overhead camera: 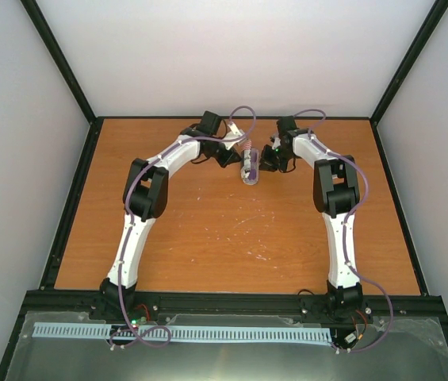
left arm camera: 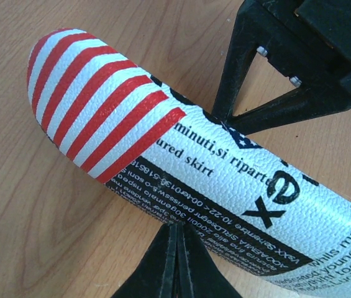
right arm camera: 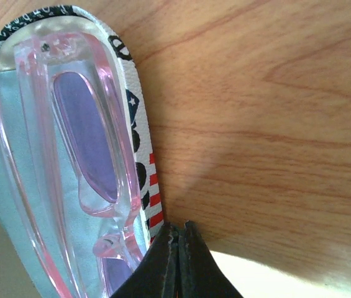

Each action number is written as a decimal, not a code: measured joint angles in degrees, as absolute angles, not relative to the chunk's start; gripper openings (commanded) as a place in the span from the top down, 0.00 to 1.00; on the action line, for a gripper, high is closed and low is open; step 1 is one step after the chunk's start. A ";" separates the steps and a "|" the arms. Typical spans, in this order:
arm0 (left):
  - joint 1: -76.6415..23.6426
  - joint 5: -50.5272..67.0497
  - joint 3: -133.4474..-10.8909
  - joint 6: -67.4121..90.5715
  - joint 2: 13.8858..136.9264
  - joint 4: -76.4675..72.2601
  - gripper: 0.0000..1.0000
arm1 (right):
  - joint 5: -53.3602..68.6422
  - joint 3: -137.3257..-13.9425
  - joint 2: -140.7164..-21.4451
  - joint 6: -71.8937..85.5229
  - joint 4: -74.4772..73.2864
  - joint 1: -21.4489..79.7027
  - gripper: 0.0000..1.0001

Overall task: Organize the sunglasses
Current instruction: Close the sunglasses case at the center of the board, then reset both arms

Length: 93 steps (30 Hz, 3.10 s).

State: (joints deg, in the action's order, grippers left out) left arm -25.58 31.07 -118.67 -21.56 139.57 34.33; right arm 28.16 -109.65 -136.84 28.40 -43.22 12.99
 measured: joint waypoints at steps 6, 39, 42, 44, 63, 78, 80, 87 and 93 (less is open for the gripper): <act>-26.00 31.05 -118.67 -21.56 139.59 34.30 0.96 | 28.01 -109.27 -136.53 28.40 -42.94 12.80 0.97; -27.83 29.21 -117.12 -21.54 139.59 29.91 0.96 | 30.39 -101.73 -131.35 27.55 -39.09 13.02 0.97; -27.97 29.06 -117.03 -21.54 139.59 29.58 0.96 | 30.61 -101.71 -131.35 26.98 -39.20 13.13 0.97; -28.05 28.97 -116.99 -21.54 139.59 29.50 0.96 | 30.65 -101.71 -131.35 26.57 -39.18 13.13 0.97; -32.62 29.74 -115.46 -22.70 140.97 30.63 0.93 | 34.98 -96.01 -129.97 25.30 -36.88 14.28 0.96; -27.31 33.23 -115.00 -17.04 129.88 30.81 0.01 | 28.08 -92.92 -116.97 23.09 -37.34 6.44 0.76; -25.39 33.19 -115.92 -15.33 127.22 30.76 0.00 | 26.70 -92.88 -116.81 22.92 -37.87 5.91 0.75; -17.91 28.38 -113.65 -12.08 118.63 29.34 0.00 | 22.20 -91.37 -115.46 21.69 -39.00 4.21 0.71; -11.70 28.05 -112.97 -10.31 119.55 32.03 0.01 | 24.16 -89.69 -112.84 20.29 -36.86 4.12 0.71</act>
